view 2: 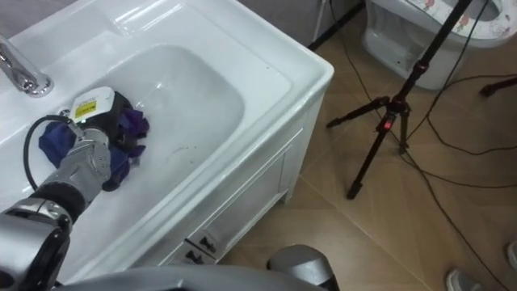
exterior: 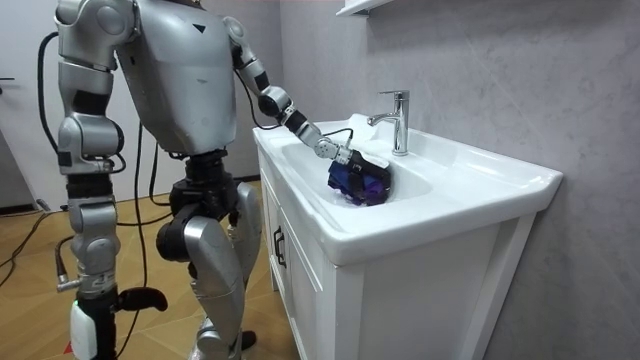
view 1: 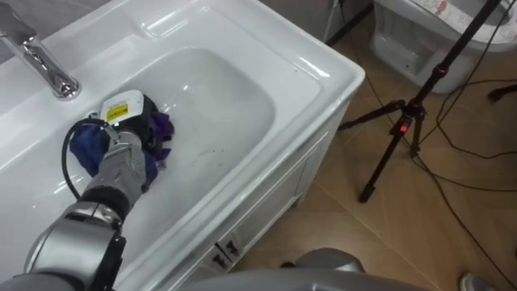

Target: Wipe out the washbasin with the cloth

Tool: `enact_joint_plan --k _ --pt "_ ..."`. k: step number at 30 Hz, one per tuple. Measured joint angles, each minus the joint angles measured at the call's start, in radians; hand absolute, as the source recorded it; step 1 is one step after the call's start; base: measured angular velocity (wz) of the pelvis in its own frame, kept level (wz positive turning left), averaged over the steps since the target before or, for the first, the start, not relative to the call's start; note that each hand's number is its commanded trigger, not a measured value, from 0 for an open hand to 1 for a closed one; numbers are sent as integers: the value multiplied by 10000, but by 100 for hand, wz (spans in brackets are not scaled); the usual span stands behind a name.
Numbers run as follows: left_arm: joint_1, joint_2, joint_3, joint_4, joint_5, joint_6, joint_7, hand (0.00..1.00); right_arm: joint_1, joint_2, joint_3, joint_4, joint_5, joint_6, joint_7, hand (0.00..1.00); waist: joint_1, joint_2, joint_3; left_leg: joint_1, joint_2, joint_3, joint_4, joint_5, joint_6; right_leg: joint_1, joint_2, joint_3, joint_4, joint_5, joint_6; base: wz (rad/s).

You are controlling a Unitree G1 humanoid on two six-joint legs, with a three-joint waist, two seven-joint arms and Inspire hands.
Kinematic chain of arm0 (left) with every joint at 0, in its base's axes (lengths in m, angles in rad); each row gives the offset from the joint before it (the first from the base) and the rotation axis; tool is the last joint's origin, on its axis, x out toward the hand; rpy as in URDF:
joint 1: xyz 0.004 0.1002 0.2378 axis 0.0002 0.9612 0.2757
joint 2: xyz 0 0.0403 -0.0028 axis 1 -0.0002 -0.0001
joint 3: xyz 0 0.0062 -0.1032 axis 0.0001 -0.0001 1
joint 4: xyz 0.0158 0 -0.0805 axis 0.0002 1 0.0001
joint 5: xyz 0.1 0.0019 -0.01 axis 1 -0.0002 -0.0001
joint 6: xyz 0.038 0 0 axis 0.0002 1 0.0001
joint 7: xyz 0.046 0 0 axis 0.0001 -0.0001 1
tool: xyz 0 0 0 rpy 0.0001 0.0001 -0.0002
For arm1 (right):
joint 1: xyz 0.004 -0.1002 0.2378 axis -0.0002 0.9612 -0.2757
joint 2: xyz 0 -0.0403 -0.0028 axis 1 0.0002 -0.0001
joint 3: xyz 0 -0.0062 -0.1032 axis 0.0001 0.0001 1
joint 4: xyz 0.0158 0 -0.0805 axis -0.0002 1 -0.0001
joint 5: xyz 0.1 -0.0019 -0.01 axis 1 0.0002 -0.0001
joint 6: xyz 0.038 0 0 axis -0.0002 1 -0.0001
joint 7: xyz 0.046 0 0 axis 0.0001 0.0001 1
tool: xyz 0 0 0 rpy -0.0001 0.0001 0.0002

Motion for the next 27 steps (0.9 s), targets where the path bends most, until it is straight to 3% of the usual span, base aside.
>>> enact_joint_plan --k 5,12,21,27 --pt "406 -16 591 12 -5 -63 314 100 -426 16 -10 275 -2 -35 6 0 262 -48 9 -17 -13 -353 83 88 -39 113 -61 -371 -8 -72 -84 21" --pt "1023 -12 1480 17 188 -67 411 100 -525 27 -317 319 241 -163 -6 0 804 -56 -86 205 -9 -928 -33 250 -138 574 -106 -789 -175 -163 -194 23" --pt "1922 -7 2710 -129 567 -164 1097 100 -459 2 -919 545 -236 -207 318 0 1213 -34 -118 609 32 -1216 -180 384 -272 987 -88 -1074 -165 -325 -343 9" --pt "2357 -5 2813 -174 544 -279 1410 100 -507 -133 -1176 526 -720 -211 443 0 1400 147 -135 787 49 -1477 -181 404 -305 1209 -93 -1308 -142 -388 -407 6"
